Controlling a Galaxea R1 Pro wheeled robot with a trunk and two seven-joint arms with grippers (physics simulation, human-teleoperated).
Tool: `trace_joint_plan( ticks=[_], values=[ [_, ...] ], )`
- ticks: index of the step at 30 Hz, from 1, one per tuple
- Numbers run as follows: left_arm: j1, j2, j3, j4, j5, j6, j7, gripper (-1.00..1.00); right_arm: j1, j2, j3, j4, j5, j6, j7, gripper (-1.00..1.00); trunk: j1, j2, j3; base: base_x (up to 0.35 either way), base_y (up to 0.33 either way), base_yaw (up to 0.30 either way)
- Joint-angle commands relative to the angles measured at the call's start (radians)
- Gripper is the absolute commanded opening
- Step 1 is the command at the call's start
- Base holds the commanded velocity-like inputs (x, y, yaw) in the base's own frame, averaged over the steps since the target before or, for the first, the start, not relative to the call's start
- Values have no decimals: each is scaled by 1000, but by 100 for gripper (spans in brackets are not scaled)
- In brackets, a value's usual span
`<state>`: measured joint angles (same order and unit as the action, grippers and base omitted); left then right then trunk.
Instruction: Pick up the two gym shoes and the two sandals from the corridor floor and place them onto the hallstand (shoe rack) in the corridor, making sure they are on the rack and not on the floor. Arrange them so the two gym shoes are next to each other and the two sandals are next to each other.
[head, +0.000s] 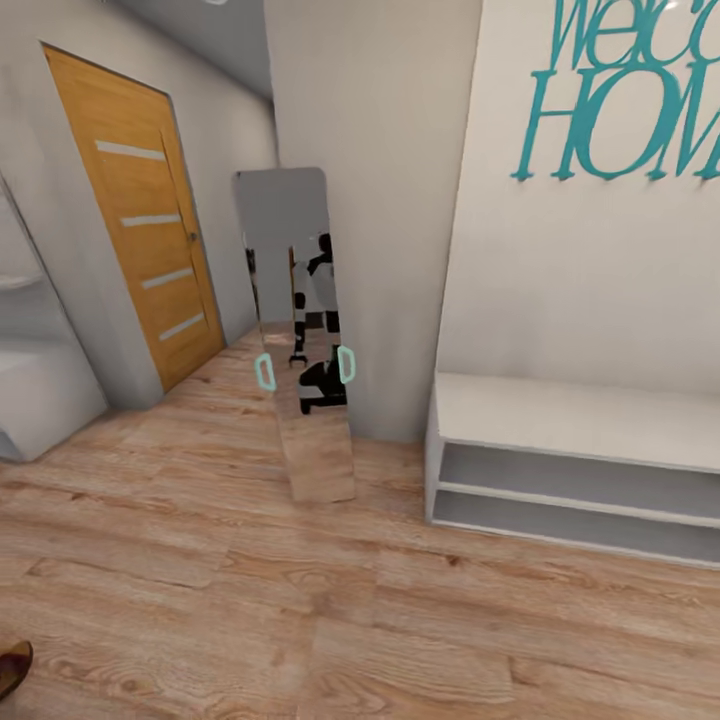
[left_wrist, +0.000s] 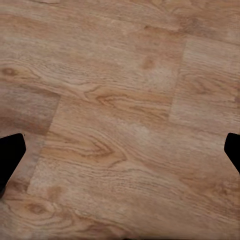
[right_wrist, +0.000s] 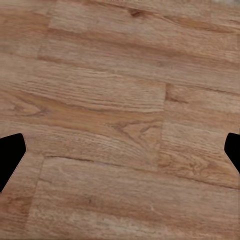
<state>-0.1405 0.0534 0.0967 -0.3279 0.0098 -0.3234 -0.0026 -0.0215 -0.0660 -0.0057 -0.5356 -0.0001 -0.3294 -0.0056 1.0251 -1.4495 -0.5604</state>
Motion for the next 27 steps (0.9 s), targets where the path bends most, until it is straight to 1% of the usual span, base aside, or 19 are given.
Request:
trace_joint_plan(
  ticks=[1, 6, 10, 23, 27],
  values=[
    [-1, 0, 1, 1, 1, -3, 0, 100, 0, 0, 0, 0, 0, -3, -1, 100, 0, 0, -2, 0, 0, 272],
    [-1, 0, 1, 1, 1, -3, 0, 100, 0, 0, 0, 0, 0, -3, -1, 100, 0, 0, -5, 0, 44, 272],
    [-1, 0, 1, 1, 1, -3, 0, 100, 0, 0, 0, 0, 0, -3, -1, 100, 0, 0, -7, 0, 149, 272],
    [-1, 2, 1, 1, 1, -3, 0, 100, 0, 0, 0, -2, 0, -3, -1, 100, 0, 0, -15, 0, 279, 272],
    [-1, 2, 1, 1, 1, -3, 0, 100, 0, 0, 0, -4, 0, -4, -1, 100, 0, 0, -18, 0, 304, 199]
  ],
)
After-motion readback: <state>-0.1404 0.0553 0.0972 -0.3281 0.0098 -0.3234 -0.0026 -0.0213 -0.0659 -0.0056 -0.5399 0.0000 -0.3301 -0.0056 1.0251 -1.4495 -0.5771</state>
